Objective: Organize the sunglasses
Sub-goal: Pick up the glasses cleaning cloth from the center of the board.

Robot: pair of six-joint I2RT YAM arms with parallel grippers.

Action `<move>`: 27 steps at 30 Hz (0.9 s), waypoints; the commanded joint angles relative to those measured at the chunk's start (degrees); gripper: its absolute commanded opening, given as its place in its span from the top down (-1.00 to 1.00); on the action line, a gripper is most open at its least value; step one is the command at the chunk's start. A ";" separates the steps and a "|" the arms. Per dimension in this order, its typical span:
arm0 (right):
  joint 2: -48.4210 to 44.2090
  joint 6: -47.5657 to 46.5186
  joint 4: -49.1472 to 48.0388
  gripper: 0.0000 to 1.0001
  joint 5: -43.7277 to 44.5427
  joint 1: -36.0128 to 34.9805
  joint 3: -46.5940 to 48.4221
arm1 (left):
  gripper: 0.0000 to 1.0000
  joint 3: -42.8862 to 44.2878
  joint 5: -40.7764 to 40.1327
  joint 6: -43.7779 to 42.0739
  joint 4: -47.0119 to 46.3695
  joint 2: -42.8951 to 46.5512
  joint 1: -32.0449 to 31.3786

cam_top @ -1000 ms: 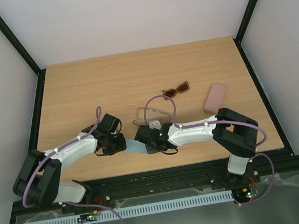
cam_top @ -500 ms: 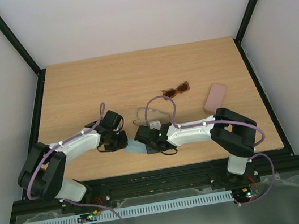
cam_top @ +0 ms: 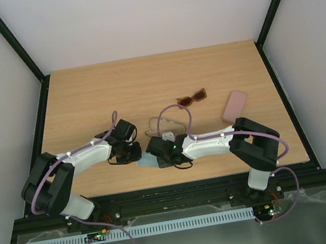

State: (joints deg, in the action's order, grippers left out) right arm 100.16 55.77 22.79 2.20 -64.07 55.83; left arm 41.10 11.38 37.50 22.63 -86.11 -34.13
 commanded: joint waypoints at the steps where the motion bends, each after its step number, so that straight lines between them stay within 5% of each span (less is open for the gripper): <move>1: 1.81 0.28 -0.09 0.75 -1.39 0.09 -1.59 | 0.66 -0.60 -0.79 -0.64 2.07 -2.22 -0.74; 8: 1.41 0.03 -0.64 0.97 -0.82 0.05 -1.96 | 0.95 -0.58 -2.44 -0.58 2.44 -2.18 -0.89; 27: -16.43 1.04 -0.90 0.97 8.00 2.59 -1.62 | 0.96 13.21 -0.15 -0.88 7.05 7.36 -0.72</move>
State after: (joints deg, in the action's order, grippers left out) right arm 87.74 55.77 19.90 5.17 -62.50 53.28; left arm 49.80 10.24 37.60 27.05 -80.16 -34.74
